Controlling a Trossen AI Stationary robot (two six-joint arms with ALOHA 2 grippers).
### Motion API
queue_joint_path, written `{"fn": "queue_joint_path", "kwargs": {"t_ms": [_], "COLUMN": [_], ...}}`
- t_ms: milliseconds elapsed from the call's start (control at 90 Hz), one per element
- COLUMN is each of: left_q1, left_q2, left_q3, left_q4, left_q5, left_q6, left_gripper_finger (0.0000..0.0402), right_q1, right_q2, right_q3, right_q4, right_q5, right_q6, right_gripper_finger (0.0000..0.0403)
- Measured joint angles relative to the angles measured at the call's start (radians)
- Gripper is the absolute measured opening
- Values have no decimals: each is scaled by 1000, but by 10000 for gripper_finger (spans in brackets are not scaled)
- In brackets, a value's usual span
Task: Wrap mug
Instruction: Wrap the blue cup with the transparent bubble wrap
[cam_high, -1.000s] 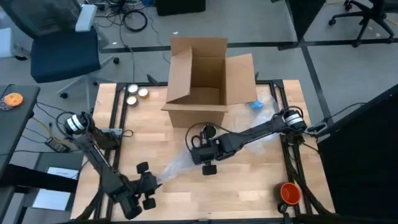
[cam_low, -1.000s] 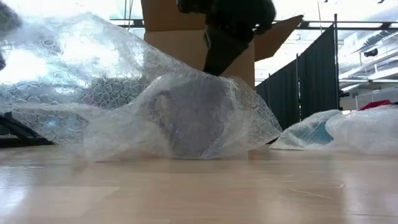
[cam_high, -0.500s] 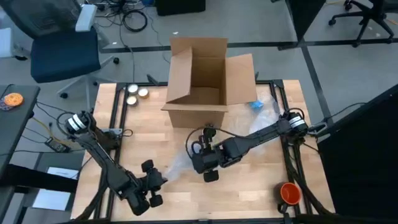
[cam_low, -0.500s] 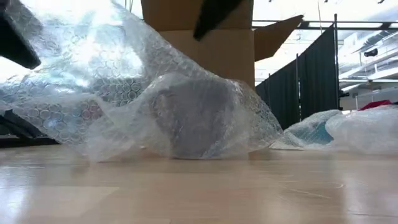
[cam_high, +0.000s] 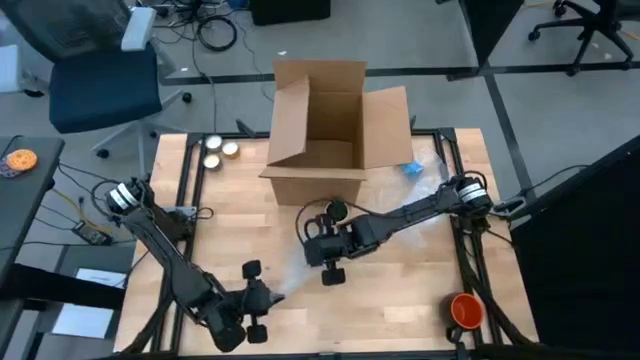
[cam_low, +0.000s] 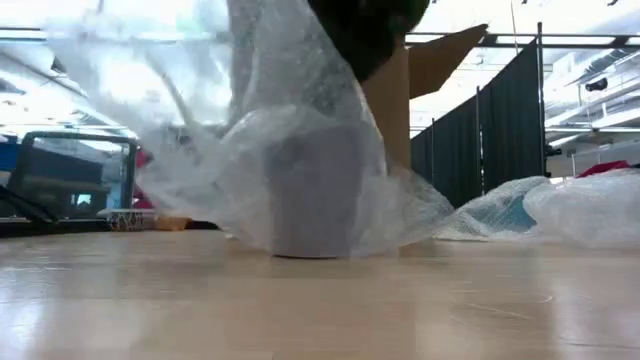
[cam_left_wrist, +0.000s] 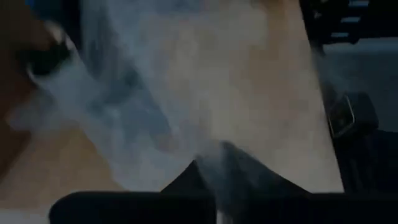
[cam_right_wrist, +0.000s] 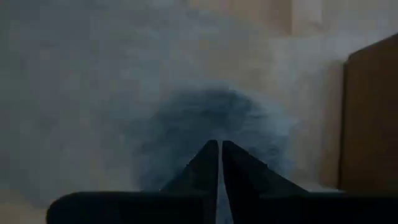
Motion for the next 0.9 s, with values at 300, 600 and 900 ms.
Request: {"fn": "queue_joint_path", "kwargs": {"t_ms": [300, 600, 900], "left_q1": [78, 160, 232], "left_q2": [0, 0, 0], "left_q3": [14, 14, -22], "left_q4": [90, 183, 203], "left_q5": [-5, 1, 4], "left_q6": [153, 231, 218], "left_gripper_finger": [0, 0, 0], "right_q1": [-2, 18, 38], "right_q2": [0, 0, -10], "right_q3": [-93, -118, -15], "right_q4": [98, 176, 46], "right_q5": [-80, -134, -93], "right_q6": [26, 25, 12], "right_gripper_finger": [0, 0, 0]}}
